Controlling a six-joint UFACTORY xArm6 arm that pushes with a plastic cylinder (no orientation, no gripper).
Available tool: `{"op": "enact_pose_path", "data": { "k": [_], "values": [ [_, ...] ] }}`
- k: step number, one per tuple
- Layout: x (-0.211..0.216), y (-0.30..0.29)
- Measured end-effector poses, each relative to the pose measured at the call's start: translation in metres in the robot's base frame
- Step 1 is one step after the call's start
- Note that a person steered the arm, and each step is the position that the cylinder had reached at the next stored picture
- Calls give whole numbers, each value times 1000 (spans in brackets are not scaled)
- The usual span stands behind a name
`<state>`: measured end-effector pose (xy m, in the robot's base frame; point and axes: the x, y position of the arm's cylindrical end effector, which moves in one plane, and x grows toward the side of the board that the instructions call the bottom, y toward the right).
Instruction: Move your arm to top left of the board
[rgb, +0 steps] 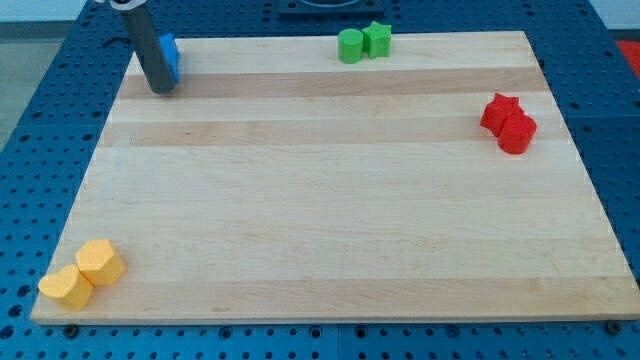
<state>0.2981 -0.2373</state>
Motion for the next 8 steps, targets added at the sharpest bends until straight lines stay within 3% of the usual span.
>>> {"op": "enact_pose_path", "data": {
  "k": [4, 8],
  "values": [
    [27, -1],
    [19, -65]
  ]
}}
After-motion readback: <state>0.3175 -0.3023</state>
